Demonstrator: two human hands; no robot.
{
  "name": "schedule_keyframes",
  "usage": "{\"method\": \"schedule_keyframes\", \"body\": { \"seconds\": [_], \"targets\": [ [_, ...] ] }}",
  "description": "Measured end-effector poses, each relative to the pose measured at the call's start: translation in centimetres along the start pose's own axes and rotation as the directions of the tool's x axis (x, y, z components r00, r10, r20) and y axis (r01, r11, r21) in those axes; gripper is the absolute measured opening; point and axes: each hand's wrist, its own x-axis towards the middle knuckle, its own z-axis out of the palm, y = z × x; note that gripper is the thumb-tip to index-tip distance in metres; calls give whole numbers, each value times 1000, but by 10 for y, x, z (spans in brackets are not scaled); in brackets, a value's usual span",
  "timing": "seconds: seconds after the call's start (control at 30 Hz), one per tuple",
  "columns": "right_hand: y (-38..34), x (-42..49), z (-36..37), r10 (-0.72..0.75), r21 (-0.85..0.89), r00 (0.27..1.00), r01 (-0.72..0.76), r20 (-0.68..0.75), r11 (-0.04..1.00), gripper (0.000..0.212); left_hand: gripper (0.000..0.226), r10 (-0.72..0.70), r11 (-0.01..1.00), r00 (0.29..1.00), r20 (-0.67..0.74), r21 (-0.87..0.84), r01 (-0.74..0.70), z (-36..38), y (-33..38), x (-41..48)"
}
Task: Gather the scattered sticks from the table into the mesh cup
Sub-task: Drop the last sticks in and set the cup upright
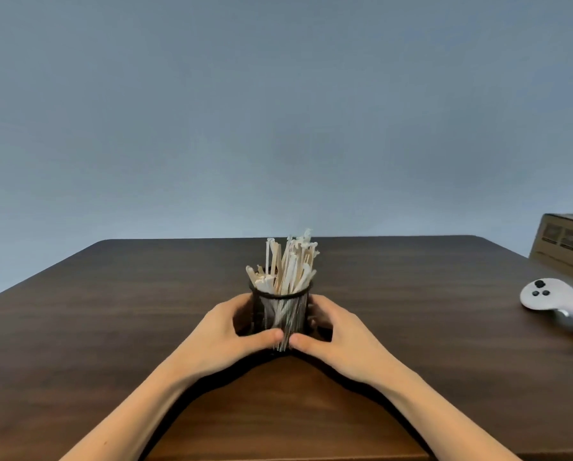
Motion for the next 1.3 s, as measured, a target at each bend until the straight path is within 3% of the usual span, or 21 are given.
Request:
{"method": "schedule_keyframes", "body": {
  "seconds": [0.13, 0.3, 0.43, 0.6, 0.77, 1.0, 1.3],
  "targets": [
    [-1, 11, 7, -17, -26, 1000, 18, 23, 999, 59, 69, 5, 996, 999, -52, 89, 0, -2, -3, 4],
    [3, 14, 11, -36, -37, 999, 37, 28, 999, 59, 77, -15, 999, 998, -66, 48, 18, 0, -10, 2],
    [3, 9, 12, -17, -37, 999, 19, 31, 999, 62, 69, -21, 1000, 996, -82, 20, 23, 4, -11, 0],
    [-1, 9, 10, -6, 0, 1000, 6, 24, 1000, 67, 83, -23, 1000, 996, -92, -9, 22, 2, -9, 0],
    [9, 4, -3, 13, -35, 1000, -14, -27, 999, 73, 72, -11, 1000, 998, -63, 18, 12, 20, 3, 16],
    [75, 31, -83, 122, -156, 987, -137, -101, 978, 61, 64, 27, 998, 999, -39, 53, -25, 98, 32, 107],
    [157, 68, -134, 165, -94, 969, -184, -185, 978, 64, 67, -12, 1000, 995, -97, 19, 14, 166, 41, 197]
  ]
}}
